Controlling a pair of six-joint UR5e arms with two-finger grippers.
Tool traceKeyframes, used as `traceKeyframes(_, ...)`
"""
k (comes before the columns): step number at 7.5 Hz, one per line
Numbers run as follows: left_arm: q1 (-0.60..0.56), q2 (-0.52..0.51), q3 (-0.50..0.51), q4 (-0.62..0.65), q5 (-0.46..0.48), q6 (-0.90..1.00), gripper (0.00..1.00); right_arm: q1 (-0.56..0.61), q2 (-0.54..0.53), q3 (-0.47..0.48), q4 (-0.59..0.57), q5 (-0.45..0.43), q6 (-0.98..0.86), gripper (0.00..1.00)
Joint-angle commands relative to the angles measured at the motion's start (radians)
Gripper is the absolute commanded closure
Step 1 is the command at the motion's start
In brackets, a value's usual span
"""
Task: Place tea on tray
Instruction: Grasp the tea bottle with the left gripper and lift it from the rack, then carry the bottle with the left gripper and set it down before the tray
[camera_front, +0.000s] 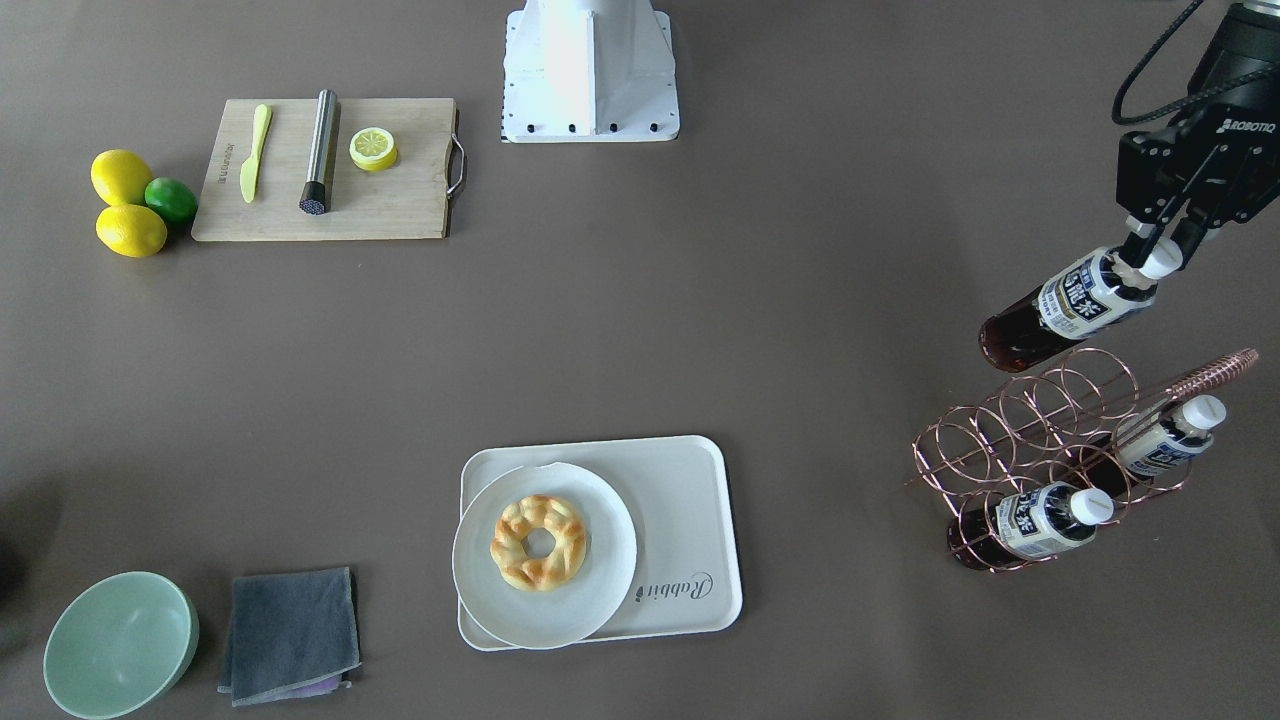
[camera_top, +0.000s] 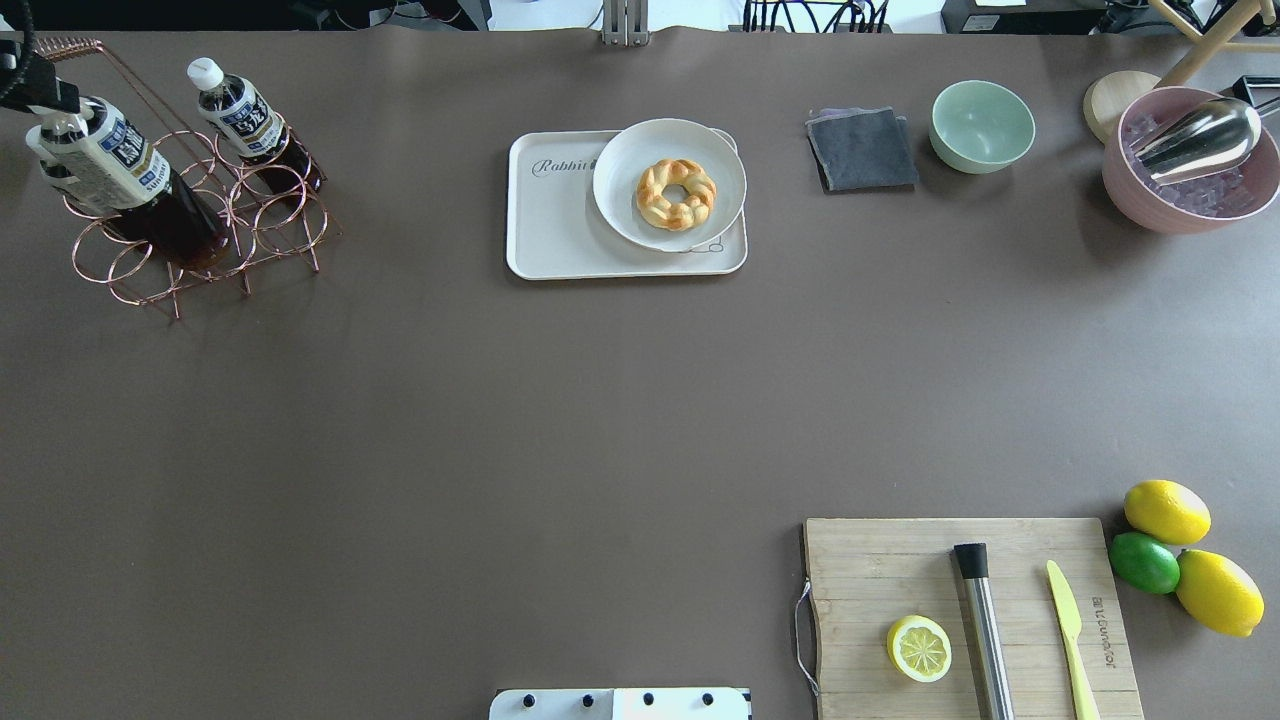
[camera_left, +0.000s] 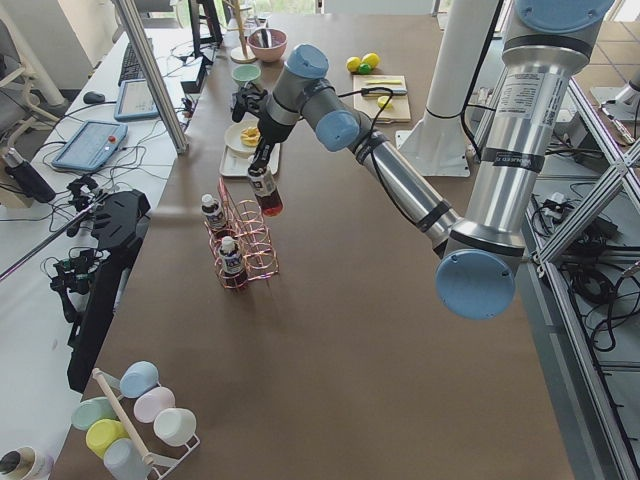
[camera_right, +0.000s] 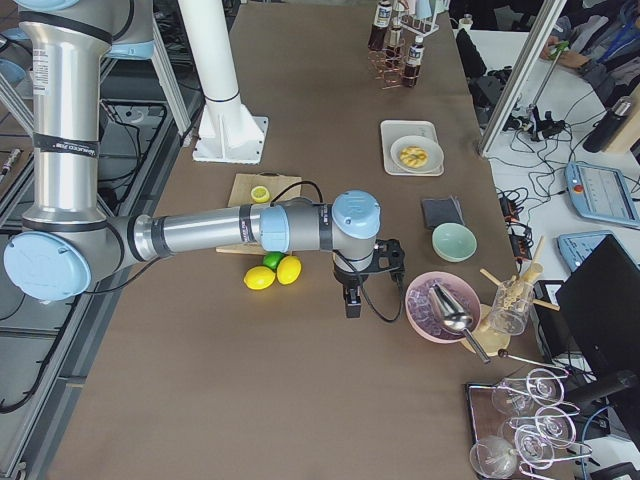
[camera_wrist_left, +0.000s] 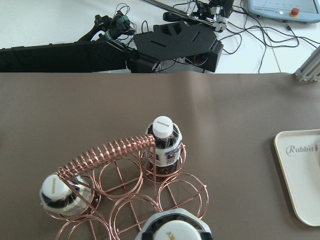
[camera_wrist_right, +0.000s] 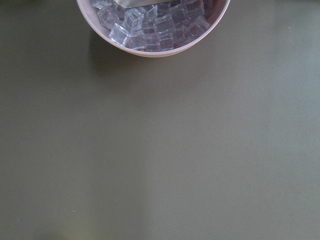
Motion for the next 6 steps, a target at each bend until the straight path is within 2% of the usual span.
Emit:
traceKeyframes(1,0.18,-0.21,-0.067,0.301,0.135,-0.008,1.0,0.0,0.0,0.007,0.001,0.036,0.002,0.0)
traceKeyframes(2,0.243,-0.373,-0.062,0.478,0.16,-0.022,1.0,0.0,0.005,0.016,0.001,0.048,-0.001,0.0)
traceKeyframes(3,0.311,-0.435,-0.052,0.51,0.164,-0.09,1.0,-0.029,0.014,0.034,0.003,0.059,0.0,0.0)
traceKeyframes(4,0.427,-0.51,-0.012,0.501,0.24,-0.17,1.0,-0.053,0.023,0.042,0.008,0.079,0.002,0.0)
traceKeyframes(5,0.578,-0.573,0.034,0.5,0.385,-0.192,1.0,-0.066,0.029,0.041,0.067,0.104,0.003,0.0)
traceKeyframes(6,0.654,-0.607,0.1,0.441,0.453,-0.197,1.0,-0.095,0.031,0.041,0.115,0.104,0.068,0.0)
